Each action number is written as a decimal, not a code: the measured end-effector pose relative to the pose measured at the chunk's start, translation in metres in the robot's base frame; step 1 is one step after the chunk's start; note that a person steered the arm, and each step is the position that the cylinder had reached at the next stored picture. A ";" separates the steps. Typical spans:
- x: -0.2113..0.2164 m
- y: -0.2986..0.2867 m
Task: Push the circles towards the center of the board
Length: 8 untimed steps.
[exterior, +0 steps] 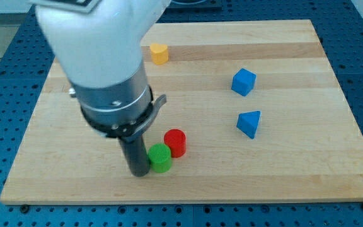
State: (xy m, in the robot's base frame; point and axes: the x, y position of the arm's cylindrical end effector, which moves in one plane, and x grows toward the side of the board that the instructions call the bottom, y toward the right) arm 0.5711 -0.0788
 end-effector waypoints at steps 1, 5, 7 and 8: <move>0.013 0.003; 0.000 0.011; -0.007 0.020; -0.012 0.012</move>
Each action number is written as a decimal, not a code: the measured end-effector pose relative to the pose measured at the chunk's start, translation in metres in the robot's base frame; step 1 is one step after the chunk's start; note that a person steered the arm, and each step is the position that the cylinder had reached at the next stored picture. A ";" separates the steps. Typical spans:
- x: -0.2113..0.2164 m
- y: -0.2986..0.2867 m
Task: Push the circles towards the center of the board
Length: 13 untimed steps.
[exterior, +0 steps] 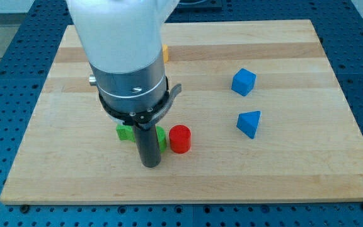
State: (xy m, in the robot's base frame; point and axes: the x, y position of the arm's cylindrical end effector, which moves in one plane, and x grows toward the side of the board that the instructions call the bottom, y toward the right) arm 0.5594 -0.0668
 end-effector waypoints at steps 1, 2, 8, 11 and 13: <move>-0.016 0.047; -0.021 0.051; -0.029 0.000; -0.029 0.059; -0.046 0.073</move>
State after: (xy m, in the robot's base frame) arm 0.5135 0.0057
